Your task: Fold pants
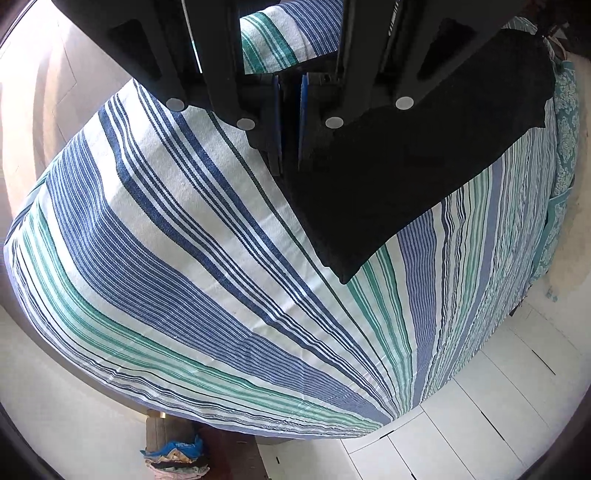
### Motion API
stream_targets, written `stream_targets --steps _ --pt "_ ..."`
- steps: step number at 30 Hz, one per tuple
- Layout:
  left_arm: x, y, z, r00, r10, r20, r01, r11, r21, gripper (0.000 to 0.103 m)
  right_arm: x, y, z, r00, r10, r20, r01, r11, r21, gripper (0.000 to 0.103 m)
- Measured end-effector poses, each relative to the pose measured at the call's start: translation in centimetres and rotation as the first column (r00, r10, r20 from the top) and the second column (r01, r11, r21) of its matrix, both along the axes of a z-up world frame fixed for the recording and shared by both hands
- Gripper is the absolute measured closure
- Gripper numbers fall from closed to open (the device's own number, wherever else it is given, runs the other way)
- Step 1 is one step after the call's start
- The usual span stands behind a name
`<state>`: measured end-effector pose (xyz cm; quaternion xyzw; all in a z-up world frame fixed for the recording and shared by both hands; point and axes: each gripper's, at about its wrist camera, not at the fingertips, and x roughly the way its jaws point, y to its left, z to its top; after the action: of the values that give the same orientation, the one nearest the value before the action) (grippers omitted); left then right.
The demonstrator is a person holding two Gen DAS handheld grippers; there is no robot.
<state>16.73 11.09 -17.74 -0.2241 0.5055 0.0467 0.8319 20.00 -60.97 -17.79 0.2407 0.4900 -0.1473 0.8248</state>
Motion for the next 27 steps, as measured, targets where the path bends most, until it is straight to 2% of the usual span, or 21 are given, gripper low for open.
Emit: stream_targets --steps 8,14,15,17,18,19,20,21,24,27 --pt "0.6 -0.2 -1.9 0.997 -0.021 -0.068 0.023 0.999 0.029 0.099 0.4 0.2 0.0 1.000 0.000 -0.024 0.000 0.999 -0.032 0.095" --pt "1.0 -0.4 -2.4 0.996 -0.034 -0.077 0.039 0.997 0.061 0.099 0.8 0.3 -0.1 0.998 0.017 -0.053 -0.021 0.997 -0.076 0.092" --pt "1.0 -0.5 -2.4 0.996 -0.041 -0.078 0.046 0.997 0.067 0.095 0.7 0.3 -0.1 0.998 0.018 -0.054 -0.022 0.997 -0.079 0.091" --pt "0.7 -0.8 -2.3 0.995 -0.050 -0.085 0.057 0.995 0.084 0.085 0.6 0.6 0.1 0.998 0.021 -0.058 -0.027 0.994 -0.107 0.081" --pt "0.5 -0.7 -2.2 0.994 -0.041 -0.104 0.051 0.994 0.093 0.060 0.6 0.7 0.3 0.998 0.023 -0.058 -0.030 0.991 -0.128 0.063" --pt "0.1 -0.4 -2.0 0.992 -0.029 -0.120 0.041 0.994 0.101 0.034 0.5 0.8 0.6 0.998 0.025 -0.056 -0.033 0.990 -0.134 0.037" --pt "-0.6 0.0 -1.6 0.993 -0.011 -0.114 0.023 0.995 0.102 0.029 0.1 0.8 1.0 0.999 0.030 -0.038 -0.034 0.991 -0.126 0.026" --pt "-1.3 0.5 -1.2 0.995 0.007 -0.102 0.002 0.996 0.094 0.028 -0.4 0.8 1.7 1.000 0.026 -0.013 -0.027 0.991 -0.133 0.022" --pt "-3.3 2.1 0.5 0.995 0.072 -0.065 -0.067 0.995 0.077 0.028 -2.2 1.5 4.5 0.999 -0.013 0.042 0.023 0.969 -0.248 0.022" --pt "-3.1 3.0 2.7 0.996 0.078 0.043 -0.085 0.979 0.184 0.025 -4.2 3.8 7.6 0.993 -0.021 0.116 0.063 0.925 -0.374 0.017"
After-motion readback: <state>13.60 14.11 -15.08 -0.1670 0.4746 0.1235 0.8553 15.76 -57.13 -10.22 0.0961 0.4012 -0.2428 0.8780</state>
